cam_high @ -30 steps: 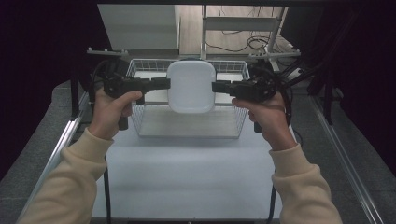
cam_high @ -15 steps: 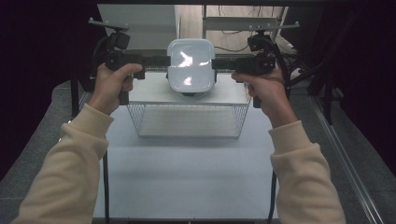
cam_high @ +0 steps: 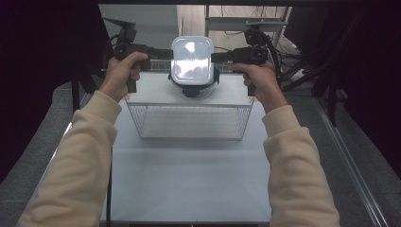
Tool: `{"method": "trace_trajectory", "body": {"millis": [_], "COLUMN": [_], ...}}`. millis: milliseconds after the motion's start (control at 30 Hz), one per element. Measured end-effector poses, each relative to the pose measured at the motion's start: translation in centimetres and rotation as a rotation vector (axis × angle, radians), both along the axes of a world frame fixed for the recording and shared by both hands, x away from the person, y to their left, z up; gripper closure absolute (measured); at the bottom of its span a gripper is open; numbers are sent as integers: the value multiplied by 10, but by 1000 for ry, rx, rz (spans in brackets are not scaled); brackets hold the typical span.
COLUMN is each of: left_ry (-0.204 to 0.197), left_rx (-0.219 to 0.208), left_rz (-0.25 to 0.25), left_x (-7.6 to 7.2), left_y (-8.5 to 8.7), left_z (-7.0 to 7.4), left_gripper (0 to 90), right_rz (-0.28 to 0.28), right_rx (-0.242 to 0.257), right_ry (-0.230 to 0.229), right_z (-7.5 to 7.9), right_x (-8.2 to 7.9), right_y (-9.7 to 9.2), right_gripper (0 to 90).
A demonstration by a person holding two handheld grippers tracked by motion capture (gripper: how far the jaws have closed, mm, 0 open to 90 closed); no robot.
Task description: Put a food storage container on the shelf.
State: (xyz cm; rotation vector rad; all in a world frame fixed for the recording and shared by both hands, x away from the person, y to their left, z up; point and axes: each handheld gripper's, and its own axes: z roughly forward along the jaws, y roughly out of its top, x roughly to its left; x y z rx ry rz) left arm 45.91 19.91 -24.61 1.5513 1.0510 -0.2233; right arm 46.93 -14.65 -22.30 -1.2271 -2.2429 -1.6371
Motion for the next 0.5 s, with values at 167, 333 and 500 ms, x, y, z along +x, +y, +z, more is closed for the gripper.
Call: {"method": "trace_trajectory", "body": {"millis": [167, 333, 500], "left_ry": [50, 92, 126], "left_rx": [-26, -46, -82], "left_rz": [35, 65, 87], "left_x": [14, 26, 35], "left_y": [-3, -5, -5], "left_z": [-3, -7, -15], "left_gripper": [783, 767, 751], "right_rz": [-31, -67, -101], "right_rx": [32, 60, 113], "right_ry": [58, 119, 172], "right_z": [-4, -12, -19], "right_x": [15, 30, 40], "right_y": [0, -1, -1], "right_gripper": [755, 720, 707]}}
